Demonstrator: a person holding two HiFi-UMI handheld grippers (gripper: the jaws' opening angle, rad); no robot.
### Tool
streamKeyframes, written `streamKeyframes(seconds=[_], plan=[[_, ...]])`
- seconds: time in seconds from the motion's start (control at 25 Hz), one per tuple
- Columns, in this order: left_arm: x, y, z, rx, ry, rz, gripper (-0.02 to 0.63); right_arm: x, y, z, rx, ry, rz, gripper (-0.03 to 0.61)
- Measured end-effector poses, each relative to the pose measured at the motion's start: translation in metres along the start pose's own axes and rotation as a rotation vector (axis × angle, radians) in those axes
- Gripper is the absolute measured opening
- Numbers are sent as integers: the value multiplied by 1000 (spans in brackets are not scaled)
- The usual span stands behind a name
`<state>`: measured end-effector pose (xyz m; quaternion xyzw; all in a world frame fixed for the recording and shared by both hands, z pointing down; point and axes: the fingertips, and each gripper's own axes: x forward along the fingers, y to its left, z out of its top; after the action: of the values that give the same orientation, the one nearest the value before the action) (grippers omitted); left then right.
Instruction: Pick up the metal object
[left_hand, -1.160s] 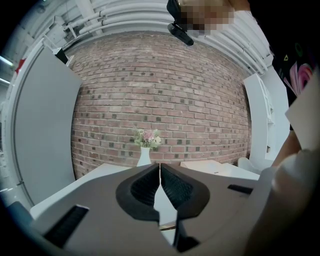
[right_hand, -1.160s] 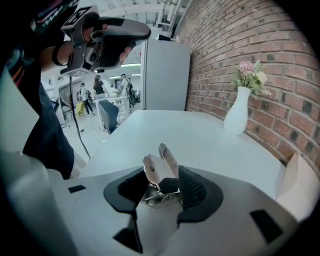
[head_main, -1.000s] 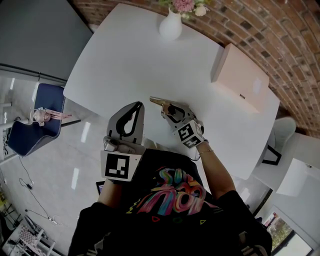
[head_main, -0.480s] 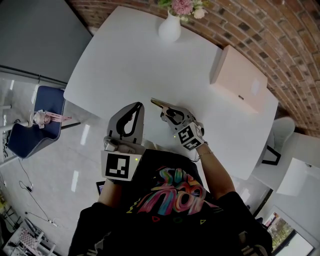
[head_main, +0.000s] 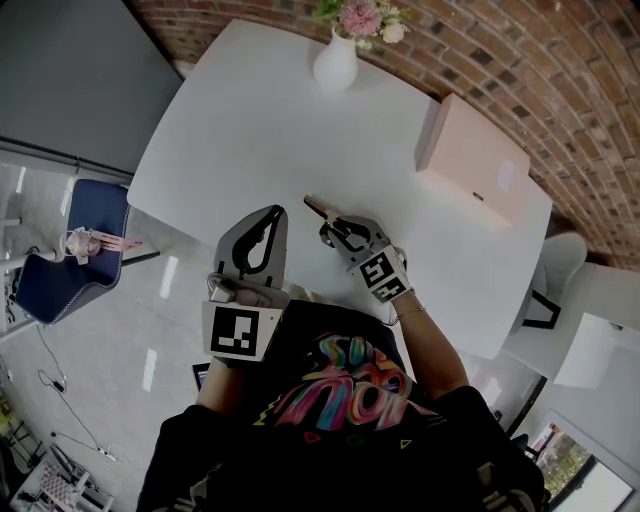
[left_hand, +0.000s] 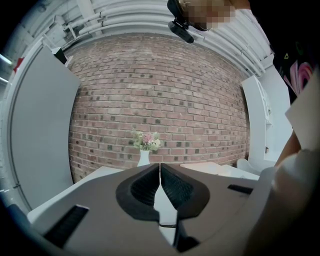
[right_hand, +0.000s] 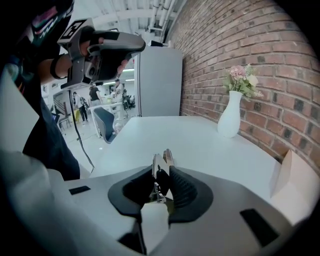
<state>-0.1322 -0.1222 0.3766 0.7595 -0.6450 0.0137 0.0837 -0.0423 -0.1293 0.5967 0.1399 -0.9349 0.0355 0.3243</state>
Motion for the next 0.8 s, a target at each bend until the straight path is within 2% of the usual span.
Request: streamKeyframes(seconds=[0.52,0.8], plan=[[5,-3,13,13,-24,-40,29,-18,-9,19,53,-51,-45,109],[14,-12,21,27,-38,-90,29,-40,-19,38,97,-113,-96,109]])
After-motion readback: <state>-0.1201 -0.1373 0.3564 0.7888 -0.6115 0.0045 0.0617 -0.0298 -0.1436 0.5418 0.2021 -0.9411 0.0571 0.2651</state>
